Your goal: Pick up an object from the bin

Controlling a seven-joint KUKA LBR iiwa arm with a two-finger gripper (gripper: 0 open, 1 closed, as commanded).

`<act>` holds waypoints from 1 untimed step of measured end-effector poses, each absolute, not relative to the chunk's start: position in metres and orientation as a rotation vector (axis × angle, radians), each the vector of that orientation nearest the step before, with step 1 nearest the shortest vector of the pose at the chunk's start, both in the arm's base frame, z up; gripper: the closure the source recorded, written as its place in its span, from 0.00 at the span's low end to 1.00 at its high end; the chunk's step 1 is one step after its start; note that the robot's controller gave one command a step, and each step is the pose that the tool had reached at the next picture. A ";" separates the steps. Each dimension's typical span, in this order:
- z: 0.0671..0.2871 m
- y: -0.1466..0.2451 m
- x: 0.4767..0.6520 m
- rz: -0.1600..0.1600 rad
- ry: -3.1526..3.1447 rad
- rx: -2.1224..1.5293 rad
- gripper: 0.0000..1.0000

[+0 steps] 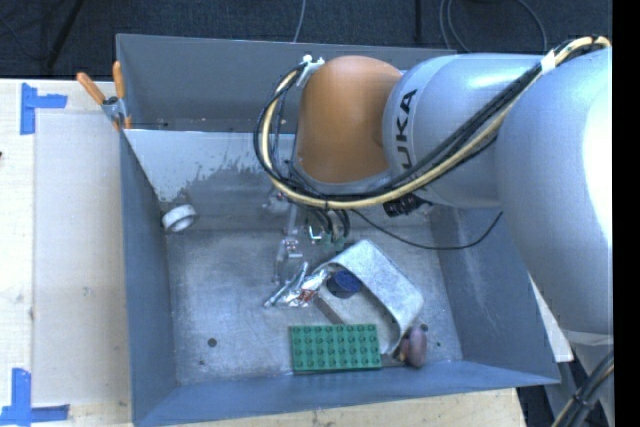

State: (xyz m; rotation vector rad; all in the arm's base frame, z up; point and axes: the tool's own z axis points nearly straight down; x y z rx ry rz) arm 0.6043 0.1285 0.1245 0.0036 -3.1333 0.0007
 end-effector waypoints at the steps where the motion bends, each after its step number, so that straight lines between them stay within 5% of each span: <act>1: 0.076 0.090 0.545 -0.009 -3.115 0.553 0.00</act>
Offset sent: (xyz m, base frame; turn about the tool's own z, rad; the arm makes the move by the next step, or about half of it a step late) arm -0.0659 -0.0422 -0.0545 -0.3524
